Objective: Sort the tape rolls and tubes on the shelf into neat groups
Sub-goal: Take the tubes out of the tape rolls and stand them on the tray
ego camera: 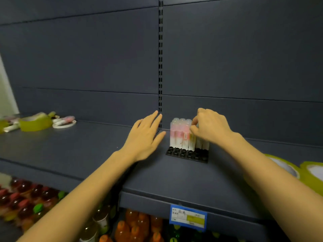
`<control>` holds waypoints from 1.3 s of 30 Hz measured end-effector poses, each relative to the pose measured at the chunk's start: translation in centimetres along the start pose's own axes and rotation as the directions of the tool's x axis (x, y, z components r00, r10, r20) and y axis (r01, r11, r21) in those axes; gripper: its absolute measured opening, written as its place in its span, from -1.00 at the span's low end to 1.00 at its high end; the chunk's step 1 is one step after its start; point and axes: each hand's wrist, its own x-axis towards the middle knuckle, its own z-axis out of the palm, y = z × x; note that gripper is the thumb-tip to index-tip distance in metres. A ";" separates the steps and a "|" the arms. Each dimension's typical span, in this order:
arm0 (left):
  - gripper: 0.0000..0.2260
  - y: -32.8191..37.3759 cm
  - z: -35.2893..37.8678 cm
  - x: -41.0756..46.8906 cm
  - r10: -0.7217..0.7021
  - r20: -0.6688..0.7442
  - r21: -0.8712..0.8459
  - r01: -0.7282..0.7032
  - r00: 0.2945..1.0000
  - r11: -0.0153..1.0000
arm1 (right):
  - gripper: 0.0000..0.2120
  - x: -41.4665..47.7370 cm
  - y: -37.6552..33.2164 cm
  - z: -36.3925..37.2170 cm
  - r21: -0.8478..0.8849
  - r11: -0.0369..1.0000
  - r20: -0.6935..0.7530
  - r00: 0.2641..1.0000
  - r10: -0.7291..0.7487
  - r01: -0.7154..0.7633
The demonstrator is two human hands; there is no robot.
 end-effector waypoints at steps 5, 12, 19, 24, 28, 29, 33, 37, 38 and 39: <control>-0.46 -3.0 -2.4 -4.0 -0.170 0.035 0.012 0.170 0.985 0.985 | -0.81 0.6 -0.5 -1.1 -0.158 0.986 0.106 0.993 -0.042 0.059; -0.52 -8.4 -6.1 -9.7 -0.379 0.068 0.129 0.368 0.923 0.921 | -0.56 1.6 -8.2 0.6 -0.009 0.977 0.174 0.963 -0.207 0.211; -0.58 -16.6 -10.2 -16.2 -0.539 0.035 0.259 0.513 0.842 0.818 | -0.62 3.3 -21.3 2.1 0.211 0.888 0.189 0.875 -0.446 0.408; -0.60 -23.7 -12.9 -20.6 -0.579 0.013 0.278 0.554 0.815 0.785 | -0.63 5.3 -30.8 3.4 0.287 0.857 0.199 0.849 -0.490 0.428; -0.63 -29.5 -14.5 -23.5 -0.588 -0.003 0.261 0.569 0.809 0.780 | -0.65 7.3 -37.3 4.7 0.334 0.856 0.195 0.860 -0.472 0.394; -0.64 -30.8 -14.7 -24.2 -0.591 -0.010 0.249 0.574 0.807 0.780 | -0.67 7.7 -38.8 5.1 0.354 0.856 0.188 0.868 -0.460 0.377; -0.69 -35.5 -14.9 -26.2 -0.599 -0.024 0.217 0.589 0.800 0.779 | -0.70 9.1 -44.0 6.7 0.391 0.861 0.193 0.886 -0.421 0.324; -0.70 -39.4 -14.9 -26.7 -0.594 -0.027 0.193 0.587 0.804 0.786 | -0.70 10.6 -48.1 7.7 0.407 0.861 0.192 0.893 -0.407 0.305; -0.71 -40.3 -14.9 -26.6 -0.591 -0.033 0.181 0.586 0.806 0.790 | -0.70 11.0 -49.1 8.0 0.420 0.857 0.183 0.897 -0.402 0.298; -0.71 -41.3 -14.8 -26.5 -0.585 -0.041 0.168 0.583 0.810 0.795 | -0.70 11.4 -50.1 8.2 0.435 0.852 0.169 0.903 -0.395 0.292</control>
